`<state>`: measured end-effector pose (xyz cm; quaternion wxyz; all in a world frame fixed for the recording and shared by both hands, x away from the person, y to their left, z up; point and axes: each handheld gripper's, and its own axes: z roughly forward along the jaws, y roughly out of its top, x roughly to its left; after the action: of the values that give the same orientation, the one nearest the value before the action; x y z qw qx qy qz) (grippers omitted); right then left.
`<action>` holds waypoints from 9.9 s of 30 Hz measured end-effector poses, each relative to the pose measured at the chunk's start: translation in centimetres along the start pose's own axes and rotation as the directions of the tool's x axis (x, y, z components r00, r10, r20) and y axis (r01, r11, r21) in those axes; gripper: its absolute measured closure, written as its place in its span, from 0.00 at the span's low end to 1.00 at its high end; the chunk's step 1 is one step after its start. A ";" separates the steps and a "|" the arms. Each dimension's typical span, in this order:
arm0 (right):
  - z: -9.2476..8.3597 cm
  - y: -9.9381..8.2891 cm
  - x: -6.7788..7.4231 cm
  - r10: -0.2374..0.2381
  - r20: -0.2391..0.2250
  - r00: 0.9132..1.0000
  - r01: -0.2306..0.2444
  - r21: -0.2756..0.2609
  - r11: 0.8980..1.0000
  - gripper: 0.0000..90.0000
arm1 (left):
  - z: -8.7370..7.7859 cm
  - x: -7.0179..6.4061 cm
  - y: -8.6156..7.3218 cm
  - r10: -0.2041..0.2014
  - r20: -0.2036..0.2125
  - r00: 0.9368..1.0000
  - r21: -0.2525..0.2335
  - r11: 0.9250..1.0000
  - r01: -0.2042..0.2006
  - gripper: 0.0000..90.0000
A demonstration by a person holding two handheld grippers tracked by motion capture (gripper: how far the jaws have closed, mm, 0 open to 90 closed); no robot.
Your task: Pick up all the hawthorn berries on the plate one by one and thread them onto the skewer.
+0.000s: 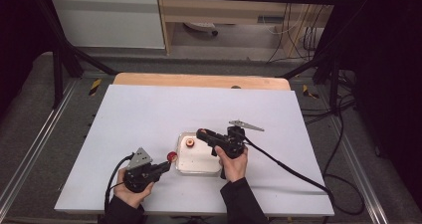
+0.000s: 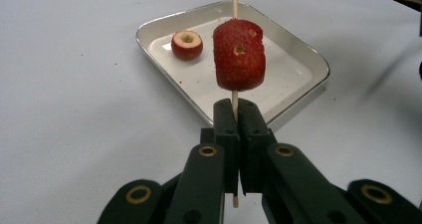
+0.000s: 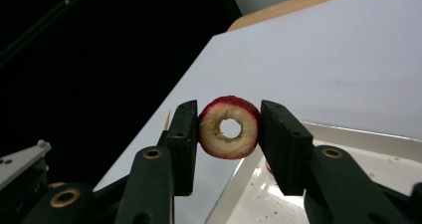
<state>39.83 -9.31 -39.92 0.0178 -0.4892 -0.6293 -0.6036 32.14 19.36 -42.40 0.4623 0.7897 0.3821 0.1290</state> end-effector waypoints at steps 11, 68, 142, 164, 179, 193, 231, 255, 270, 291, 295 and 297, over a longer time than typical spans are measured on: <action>1.0 -1.3 0.3 0.051 -0.017 0.999 -0.054 -0.195 0.979 0.67 | 0.1 -0.5 0.0 -0.040 0.003 0.999 -0.006 0.999 0.040 0.98; 2.7 -4.4 0.5 0.071 -0.136 0.988 -0.128 -0.474 0.871 0.68 | 1.9 -2.7 0.9 -0.173 0.045 0.984 -0.034 0.984 0.175 0.98; -0.2 -2.2 -0.7 -0.430 0.097 0.898 0.380 0.323 0.867 0.09 | -0.5 1.7 -0.4 0.032 -0.014 0.999 -0.001 0.999 -0.032 0.98; 5.4 1.9 0.8 -0.575 0.030 0.817 0.458 0.573 0.680 0.13 | -1.4 3.7 -1.0 0.034 -0.026 0.999 0.019 0.999 -0.033 0.98; 9.8 2.6 0.9 -0.570 -0.037 0.821 0.438 0.680 0.588 0.32 | -1.9 4.6 -1.1 0.020 -0.039 0.999 0.012 1.000 -0.019 0.98; 12.2 2.5 0.1 -0.571 -0.040 0.820 0.408 0.741 0.534 0.50 | -1.9 4.5 -1.0 0.023 -0.039 0.999 0.013 1.000 -0.022 0.98; 6.4 4.2 1.4 -0.295 0.036 0.955 0.229 0.542 0.808 0.68 | -2.1 3.7 -0.8 0.036 -0.037 0.999 -0.007 0.999 -0.037 0.98; 1.2 1.3 -0.1 0.004 -0.055 0.998 0.000 0.081 0.997 0.68 | -1.8 1.9 -0.6 0.055 -0.027 0.998 -0.029 0.998 -0.056 0.98; 1.6 0.6 0.5 0.074 -0.112 0.991 -0.090 -0.144 0.985 0.69 | -1.6 0.3 -0.5 -0.001 -0.013 1.000 -0.057 0.998 0.000 0.98; 1.5 -0.5 1.1 0.092 -0.245 0.965 -0.180 -0.363 0.914 0.69 | 0.4 -2.8 0.9 -0.079 0.033 0.996 -0.157 0.984 0.084 0.98; 1.6 -0.7 1.1 0.101 -0.255 0.962 -0.194 -0.372 0.908 0.69 | 0.4 -2.9 0.9 -0.088 0.031 0.996 -0.170 0.981 0.092 0.98; 1.7 -0.9 1.1 0.102 -0.260 0.960 -0.199 -0.377 0.904 0.69 | 0.5 -2.9 1.0 -0.092 0.031 0.995 -0.172 0.980 0.096 0.98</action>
<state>39.69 -7.14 -40.41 0.0383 -0.4554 -0.4462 -0.7695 30.93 16.69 -41.43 0.5394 0.7289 0.4010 0.1306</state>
